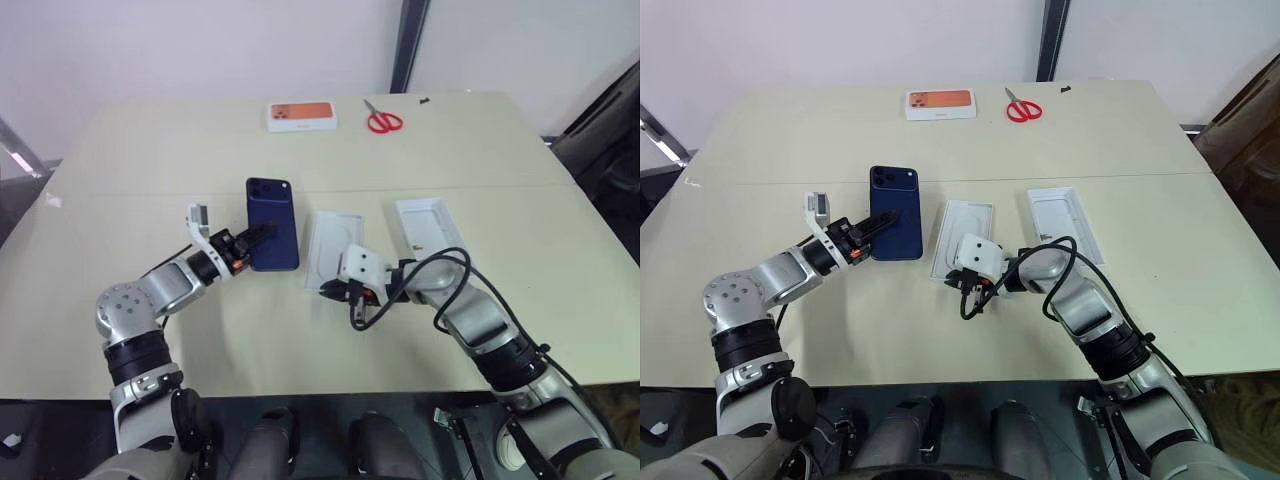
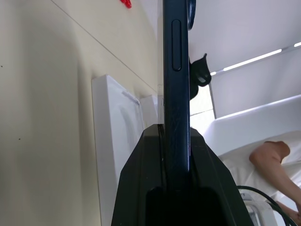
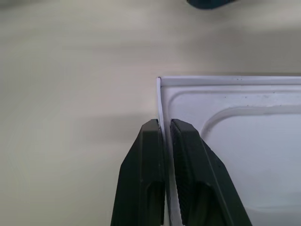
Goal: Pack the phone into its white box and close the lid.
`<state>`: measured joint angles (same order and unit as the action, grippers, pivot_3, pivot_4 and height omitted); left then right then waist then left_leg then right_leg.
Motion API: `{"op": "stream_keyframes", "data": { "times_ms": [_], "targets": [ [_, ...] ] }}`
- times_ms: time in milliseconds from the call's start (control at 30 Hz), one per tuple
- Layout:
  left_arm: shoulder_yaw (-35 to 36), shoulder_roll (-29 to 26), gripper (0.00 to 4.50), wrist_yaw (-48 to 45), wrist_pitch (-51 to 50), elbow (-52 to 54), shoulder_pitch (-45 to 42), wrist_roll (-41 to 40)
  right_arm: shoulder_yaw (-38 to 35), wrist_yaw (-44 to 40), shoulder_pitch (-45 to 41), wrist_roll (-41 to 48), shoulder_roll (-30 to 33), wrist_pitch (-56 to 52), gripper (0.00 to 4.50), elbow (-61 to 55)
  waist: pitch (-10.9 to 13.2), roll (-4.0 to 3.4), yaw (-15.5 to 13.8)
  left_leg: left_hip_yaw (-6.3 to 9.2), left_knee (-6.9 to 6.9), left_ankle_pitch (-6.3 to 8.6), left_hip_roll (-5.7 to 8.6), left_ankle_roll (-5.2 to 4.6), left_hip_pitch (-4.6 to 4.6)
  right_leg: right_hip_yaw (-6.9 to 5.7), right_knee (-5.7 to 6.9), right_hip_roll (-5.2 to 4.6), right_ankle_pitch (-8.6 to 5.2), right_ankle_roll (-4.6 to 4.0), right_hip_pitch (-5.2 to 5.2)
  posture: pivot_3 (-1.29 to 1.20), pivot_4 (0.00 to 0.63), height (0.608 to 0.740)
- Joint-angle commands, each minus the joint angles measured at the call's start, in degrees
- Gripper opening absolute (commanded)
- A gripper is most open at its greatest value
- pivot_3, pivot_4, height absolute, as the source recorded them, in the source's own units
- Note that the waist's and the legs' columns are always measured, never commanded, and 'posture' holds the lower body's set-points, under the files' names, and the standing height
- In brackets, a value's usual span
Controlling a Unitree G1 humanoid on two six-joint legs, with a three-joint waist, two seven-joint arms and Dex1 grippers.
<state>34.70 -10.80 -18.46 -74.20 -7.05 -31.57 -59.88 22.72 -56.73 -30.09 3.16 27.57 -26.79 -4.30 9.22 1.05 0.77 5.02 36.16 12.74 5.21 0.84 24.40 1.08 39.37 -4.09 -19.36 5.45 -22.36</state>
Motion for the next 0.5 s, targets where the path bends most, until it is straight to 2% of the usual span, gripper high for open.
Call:
{"op": "stream_keyframes", "data": {
  "times_ms": [33, 333, 500],
  "targets": [
    [0.1, -0.2, 0.00, 0.0, 1.0, 2.0, -0.5, -3.5, -0.8, -0.6, -0.7, 1.3, -0.5, 1.1, 0.20, -1.3, 0.0, 0.00, 0.0, 0.00, 0.00, 0.00, 0.00, 0.00, 0.00, 0.00, 0.00, 0.00, 0.00, 0.00, 0.00, 0.00, 0.150, 0.734],
    [-0.9, -1.7, 0.00, 0.5, -2.8, 0.9, -1.4, -8.4, 2.6, 0.2, 0.2, 0.2, -3.4, 1.8, 0.20, -3.7, 0.0, 0.01, 0.1, 0.00, -0.01, -0.01, -0.01, 0.01, 0.00, 0.00, 0.02, 0.01, 0.00, 0.00, -0.02, 0.00, 0.150, 0.734],
    [-2.6, -0.4, 0.00, 2.6, -3.7, 2.5, 0.4, -10.3, 4.5, -0.4, 1.7, -0.3, -3.1, 3.0, 0.20, -5.7, 0.0, 0.01, -0.1, 0.01, 0.05, -0.01, 0.00, 0.01, 0.00, 0.00, 0.01, 0.00, 0.00, 0.00, 0.02, 0.00, 0.150, 0.734]
  ]
}}
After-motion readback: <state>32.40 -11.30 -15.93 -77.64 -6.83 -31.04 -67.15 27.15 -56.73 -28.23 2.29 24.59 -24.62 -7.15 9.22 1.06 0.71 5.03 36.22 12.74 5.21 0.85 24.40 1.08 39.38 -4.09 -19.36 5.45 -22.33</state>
